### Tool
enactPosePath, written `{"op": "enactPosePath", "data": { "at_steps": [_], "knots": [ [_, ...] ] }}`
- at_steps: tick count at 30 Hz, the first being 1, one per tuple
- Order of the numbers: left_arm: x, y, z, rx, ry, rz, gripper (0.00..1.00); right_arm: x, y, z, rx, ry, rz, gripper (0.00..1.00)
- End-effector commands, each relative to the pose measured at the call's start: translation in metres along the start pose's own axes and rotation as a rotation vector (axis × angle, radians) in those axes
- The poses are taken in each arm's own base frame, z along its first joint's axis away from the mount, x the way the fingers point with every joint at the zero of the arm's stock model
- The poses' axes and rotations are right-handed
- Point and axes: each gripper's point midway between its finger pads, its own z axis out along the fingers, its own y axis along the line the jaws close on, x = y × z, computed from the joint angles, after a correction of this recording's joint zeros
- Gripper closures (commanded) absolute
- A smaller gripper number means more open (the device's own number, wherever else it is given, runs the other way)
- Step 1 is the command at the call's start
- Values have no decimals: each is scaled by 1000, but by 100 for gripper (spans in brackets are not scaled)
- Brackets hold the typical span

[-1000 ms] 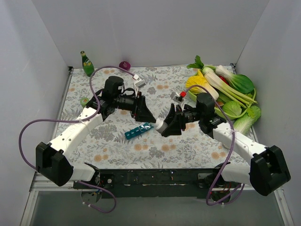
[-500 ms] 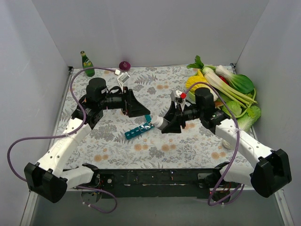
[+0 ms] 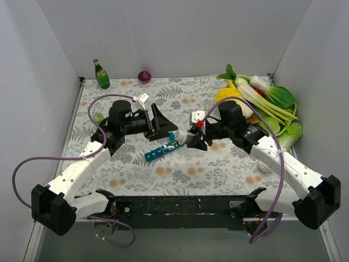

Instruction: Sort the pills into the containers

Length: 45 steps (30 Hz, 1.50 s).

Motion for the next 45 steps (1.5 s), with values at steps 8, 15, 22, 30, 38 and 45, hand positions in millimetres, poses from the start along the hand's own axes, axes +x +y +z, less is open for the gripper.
{"op": "enactPosePath", "data": {
  "at_steps": [8, 15, 22, 30, 38, 45],
  "knots": [
    [4, -7, 24, -38, -9, -27, 28, -17, -17, -1, 67, 17, -98, 99],
    [7, -7, 28, -38, 13, -20, 45, -15, -15, 0, 61, 15, -90, 99],
    [18, -9, 30, 0, 93, 31, 65, -17, -8, 3, 27, -9, -58, 99],
    [44, -14, 22, 170, 279, 387, 73, -30, 31, 7, -225, -141, 176, 99],
    [54, -9, 12, 270, 422, 751, 69, -38, 80, -5, -531, -303, 463, 99],
    [29, -13, 16, 195, 331, 718, 37, -34, 78, -7, -510, -302, 464, 99]
  ]
}}
